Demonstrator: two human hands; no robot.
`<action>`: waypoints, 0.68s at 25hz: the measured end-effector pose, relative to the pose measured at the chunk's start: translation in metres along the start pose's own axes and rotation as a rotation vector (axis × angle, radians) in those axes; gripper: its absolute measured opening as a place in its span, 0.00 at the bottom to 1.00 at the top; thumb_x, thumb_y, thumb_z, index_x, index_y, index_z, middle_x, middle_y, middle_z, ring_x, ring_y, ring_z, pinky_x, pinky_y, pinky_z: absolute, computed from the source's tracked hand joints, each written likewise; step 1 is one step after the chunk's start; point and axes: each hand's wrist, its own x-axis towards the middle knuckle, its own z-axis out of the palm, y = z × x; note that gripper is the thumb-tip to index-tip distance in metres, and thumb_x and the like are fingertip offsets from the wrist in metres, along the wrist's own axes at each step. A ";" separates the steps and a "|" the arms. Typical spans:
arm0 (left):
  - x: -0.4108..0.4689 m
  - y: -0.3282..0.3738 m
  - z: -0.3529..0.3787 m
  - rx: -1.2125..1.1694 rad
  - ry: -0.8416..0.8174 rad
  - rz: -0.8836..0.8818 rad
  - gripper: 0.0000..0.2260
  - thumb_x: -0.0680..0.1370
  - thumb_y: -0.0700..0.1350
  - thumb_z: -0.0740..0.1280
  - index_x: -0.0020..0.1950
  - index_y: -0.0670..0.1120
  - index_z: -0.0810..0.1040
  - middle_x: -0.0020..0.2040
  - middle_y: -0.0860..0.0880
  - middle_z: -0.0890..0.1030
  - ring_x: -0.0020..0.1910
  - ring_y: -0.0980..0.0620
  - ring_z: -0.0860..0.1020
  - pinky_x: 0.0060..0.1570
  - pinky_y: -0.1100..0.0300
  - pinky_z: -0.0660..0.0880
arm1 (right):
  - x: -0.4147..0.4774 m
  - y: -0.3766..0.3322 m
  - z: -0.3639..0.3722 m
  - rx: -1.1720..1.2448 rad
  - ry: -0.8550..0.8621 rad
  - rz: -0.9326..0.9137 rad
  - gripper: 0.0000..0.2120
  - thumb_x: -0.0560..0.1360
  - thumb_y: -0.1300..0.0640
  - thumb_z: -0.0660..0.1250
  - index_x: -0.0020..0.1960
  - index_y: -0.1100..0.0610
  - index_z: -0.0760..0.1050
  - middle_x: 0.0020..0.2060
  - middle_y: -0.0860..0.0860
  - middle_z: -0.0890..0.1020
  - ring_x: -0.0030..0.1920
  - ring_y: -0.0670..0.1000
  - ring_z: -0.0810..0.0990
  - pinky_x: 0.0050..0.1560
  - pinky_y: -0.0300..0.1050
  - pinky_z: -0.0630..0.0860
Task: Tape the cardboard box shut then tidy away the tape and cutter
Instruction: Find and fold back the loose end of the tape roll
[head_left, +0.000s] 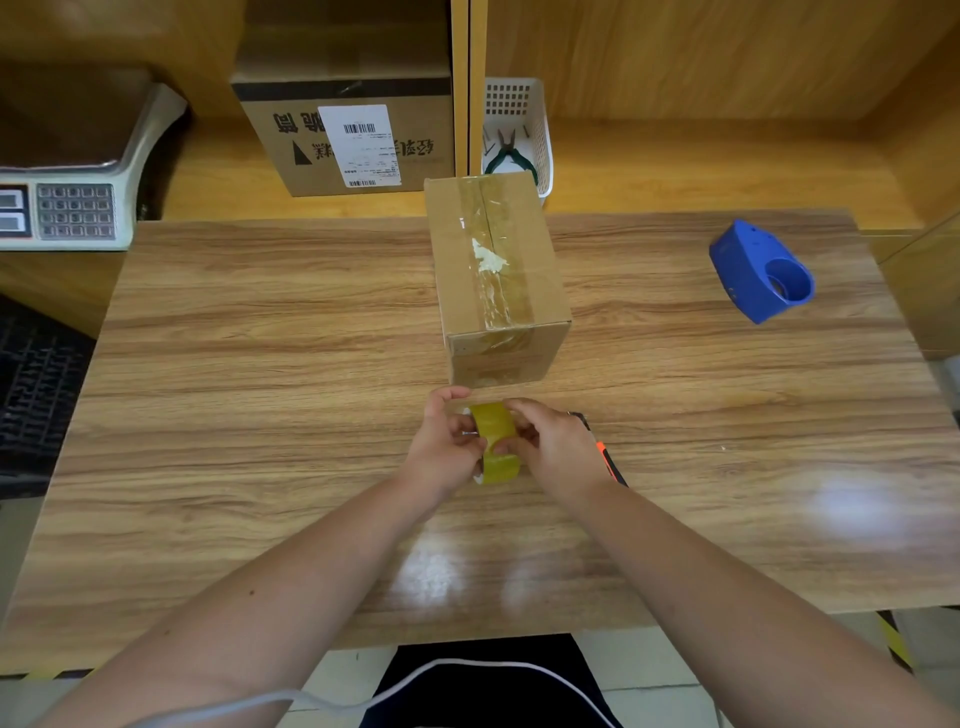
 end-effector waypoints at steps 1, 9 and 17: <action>0.000 0.000 0.000 -0.011 0.002 -0.001 0.25 0.75 0.28 0.62 0.62 0.54 0.62 0.45 0.46 0.80 0.44 0.45 0.80 0.49 0.36 0.78 | -0.001 0.000 0.001 -0.023 0.006 -0.032 0.18 0.70 0.57 0.73 0.59 0.56 0.77 0.48 0.54 0.85 0.48 0.53 0.81 0.42 0.33 0.67; -0.003 0.001 0.001 -0.012 -0.007 -0.002 0.26 0.75 0.28 0.62 0.63 0.53 0.61 0.46 0.45 0.79 0.44 0.45 0.79 0.49 0.36 0.78 | -0.003 0.003 0.003 -0.085 0.047 -0.019 0.15 0.69 0.53 0.74 0.53 0.59 0.79 0.45 0.55 0.85 0.45 0.55 0.82 0.43 0.42 0.72; -0.004 -0.001 0.004 -0.015 -0.005 0.001 0.26 0.75 0.28 0.62 0.64 0.52 0.61 0.46 0.47 0.79 0.41 0.48 0.79 0.45 0.43 0.79 | -0.002 0.006 0.002 -0.070 0.064 -0.010 0.16 0.67 0.55 0.76 0.50 0.61 0.79 0.43 0.56 0.85 0.43 0.55 0.82 0.42 0.41 0.73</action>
